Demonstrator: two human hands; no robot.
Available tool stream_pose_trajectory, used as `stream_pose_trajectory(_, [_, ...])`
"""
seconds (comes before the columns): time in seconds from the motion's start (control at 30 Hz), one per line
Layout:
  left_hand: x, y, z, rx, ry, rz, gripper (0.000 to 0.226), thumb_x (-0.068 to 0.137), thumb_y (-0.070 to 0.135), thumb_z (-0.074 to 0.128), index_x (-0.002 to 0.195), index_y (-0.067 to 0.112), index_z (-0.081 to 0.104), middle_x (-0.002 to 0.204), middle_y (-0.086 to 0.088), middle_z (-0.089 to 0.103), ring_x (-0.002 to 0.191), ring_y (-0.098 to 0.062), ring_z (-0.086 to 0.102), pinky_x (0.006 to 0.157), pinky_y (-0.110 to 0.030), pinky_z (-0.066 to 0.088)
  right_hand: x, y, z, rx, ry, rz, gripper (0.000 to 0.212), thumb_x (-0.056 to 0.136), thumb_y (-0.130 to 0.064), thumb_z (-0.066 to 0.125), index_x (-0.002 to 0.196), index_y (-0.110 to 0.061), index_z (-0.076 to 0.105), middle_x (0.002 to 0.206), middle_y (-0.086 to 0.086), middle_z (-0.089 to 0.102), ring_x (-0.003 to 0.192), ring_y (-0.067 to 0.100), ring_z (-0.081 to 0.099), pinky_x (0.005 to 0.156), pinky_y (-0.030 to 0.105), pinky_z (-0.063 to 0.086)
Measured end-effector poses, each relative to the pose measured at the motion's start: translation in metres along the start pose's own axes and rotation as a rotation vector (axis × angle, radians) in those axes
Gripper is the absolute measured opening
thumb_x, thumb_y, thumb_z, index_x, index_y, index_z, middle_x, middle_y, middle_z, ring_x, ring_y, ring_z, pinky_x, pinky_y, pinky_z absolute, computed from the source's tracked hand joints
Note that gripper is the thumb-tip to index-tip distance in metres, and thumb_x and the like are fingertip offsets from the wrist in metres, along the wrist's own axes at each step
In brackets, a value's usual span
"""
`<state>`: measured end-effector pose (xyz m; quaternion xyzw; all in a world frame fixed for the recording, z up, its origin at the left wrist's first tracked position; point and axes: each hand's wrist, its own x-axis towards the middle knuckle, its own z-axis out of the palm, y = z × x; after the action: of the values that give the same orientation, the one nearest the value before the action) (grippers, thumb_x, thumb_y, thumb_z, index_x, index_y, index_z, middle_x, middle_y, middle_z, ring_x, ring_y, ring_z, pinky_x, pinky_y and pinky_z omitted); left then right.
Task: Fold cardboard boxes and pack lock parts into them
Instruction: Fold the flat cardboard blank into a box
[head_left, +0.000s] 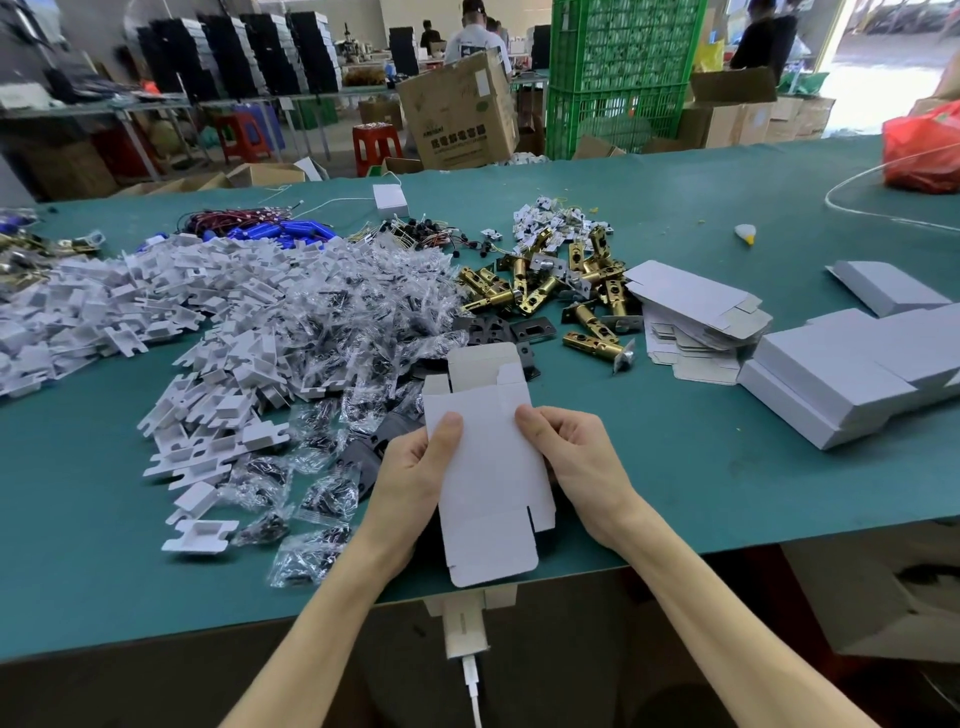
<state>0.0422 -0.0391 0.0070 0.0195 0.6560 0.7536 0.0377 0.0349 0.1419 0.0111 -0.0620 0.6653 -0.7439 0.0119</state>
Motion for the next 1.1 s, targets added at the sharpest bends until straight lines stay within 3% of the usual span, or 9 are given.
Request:
stream_pose_trajectory(0.2, [0.0002, 0.0, -0.001, -0.014, 0.003, 0.038, 0.034, 0.099, 0.041, 0.058, 0.101, 0.013, 0.077, 0.105, -0.015, 0.079, 0.091, -0.03, 0.078, 0.071, -0.036, 0.064, 0.0015, 0.0033, -0.0005, -0.024, 0.001, 0.003, 0.042, 0.102, -0.034, 0.059, 0.098, 0.006, 0.069, 0.1, 0.024, 0.072, 0.085, 0.027, 0.068, 0.076, 0.042, 0.052])
stream_pose_trajectory(0.37, [-0.0009, 0.0013, 0.001, -0.035, -0.011, 0.076, 0.043, 0.106, 0.052, 0.048, 0.117, 0.019, 0.074, 0.115, -0.011, 0.078, 0.103, -0.03, 0.076, 0.079, -0.034, 0.063, 0.0008, 0.0017, -0.0005, -0.012, 0.036, -0.003, 0.022, 0.104, -0.03, 0.057, 0.118, -0.015, 0.064, 0.099, 0.007, 0.078, 0.086, 0.018, 0.074, 0.065, 0.026, 0.057])
stream_pose_trajectory(0.5, [-0.0001, 0.0015, 0.0009, -0.03, 0.058, 0.109, 0.039, 0.098, 0.049, 0.059, 0.128, 0.025, 0.064, 0.12, -0.007, 0.074, 0.104, -0.028, 0.074, 0.08, -0.039, 0.062, 0.0009, -0.0009, 0.0029, -0.037, 0.007, -0.012, 0.032, 0.103, -0.034, 0.056, 0.135, -0.027, 0.053, 0.104, 0.015, 0.074, 0.095, 0.024, 0.074, 0.074, 0.041, 0.061])
stream_pose_trajectory(0.63, [0.0015, 0.0005, -0.0006, -0.067, 0.043, 0.129, 0.047, 0.102, 0.037, 0.063, 0.147, 0.032, 0.05, 0.119, 0.0, 0.075, 0.104, -0.025, 0.075, 0.079, -0.039, 0.064, 0.0011, -0.0014, 0.0038, -0.076, 0.017, -0.101, 0.052, 0.099, -0.034, 0.062, 0.147, -0.031, 0.044, 0.115, 0.009, 0.07, 0.098, 0.015, 0.071, 0.078, 0.035, 0.062])
stream_pose_trajectory(0.7, [0.0012, 0.0009, -0.0011, -0.042, 0.018, 0.144, 0.05, 0.103, 0.037, 0.063, 0.15, 0.037, 0.048, 0.123, -0.001, 0.074, 0.107, -0.027, 0.074, 0.082, -0.042, 0.064, 0.0008, -0.0008, 0.0027, -0.071, 0.009, -0.122, 0.054, 0.097, -0.038, 0.064, 0.147, -0.036, 0.044, 0.119, 0.006, 0.068, 0.103, 0.017, 0.071, 0.082, 0.039, 0.062])
stream_pose_trajectory(0.83, [0.001, -0.0005, -0.0021, 0.023, -0.05, 0.161, 0.045, 0.104, 0.035, 0.062, 0.148, 0.042, 0.053, 0.127, 0.003, 0.073, 0.105, -0.028, 0.075, 0.079, -0.043, 0.065, -0.0006, -0.0006, 0.0012, -0.088, -0.041, -0.105, 0.052, 0.093, -0.041, 0.069, 0.142, -0.036, 0.052, 0.122, 0.009, 0.067, 0.105, 0.021, 0.07, 0.09, 0.042, 0.06])
stream_pose_trajectory(0.93, [0.0015, -0.0007, -0.0023, 0.036, -0.047, 0.157, 0.04, 0.102, 0.033, 0.062, 0.141, 0.041, 0.06, 0.122, 0.0, 0.074, 0.101, -0.026, 0.075, 0.078, -0.043, 0.065, 0.0, -0.0004, -0.0001, -0.062, -0.039, -0.103, 0.043, 0.095, -0.025, 0.071, 0.136, -0.029, 0.059, 0.121, 0.011, 0.067, 0.099, 0.024, 0.072, 0.085, 0.042, 0.061])
stream_pose_trajectory(1.0, [0.0022, -0.0015, -0.0028, 0.058, -0.027, 0.159, 0.033, 0.101, 0.031, 0.064, 0.134, 0.036, 0.066, 0.116, -0.012, 0.073, 0.097, -0.026, 0.073, 0.08, -0.045, 0.063, -0.0001, -0.0003, -0.0005, -0.053, -0.046, -0.107, 0.038, 0.097, -0.02, 0.07, 0.133, -0.026, 0.062, 0.119, 0.01, 0.068, 0.095, 0.018, 0.072, 0.08, 0.036, 0.061])
stream_pose_trajectory(1.1, [0.003, -0.0032, -0.003, 0.083, -0.012, 0.175, 0.019, 0.101, 0.029, 0.068, 0.119, 0.027, 0.072, 0.108, -0.013, 0.073, 0.088, -0.02, 0.068, 0.073, -0.036, 0.06, -0.0009, 0.0001, -0.0004, -0.051, -0.049, -0.108, 0.03, 0.099, -0.02, 0.066, 0.129, -0.025, 0.066, 0.117, 0.006, 0.068, 0.094, 0.016, 0.071, 0.078, 0.034, 0.061])
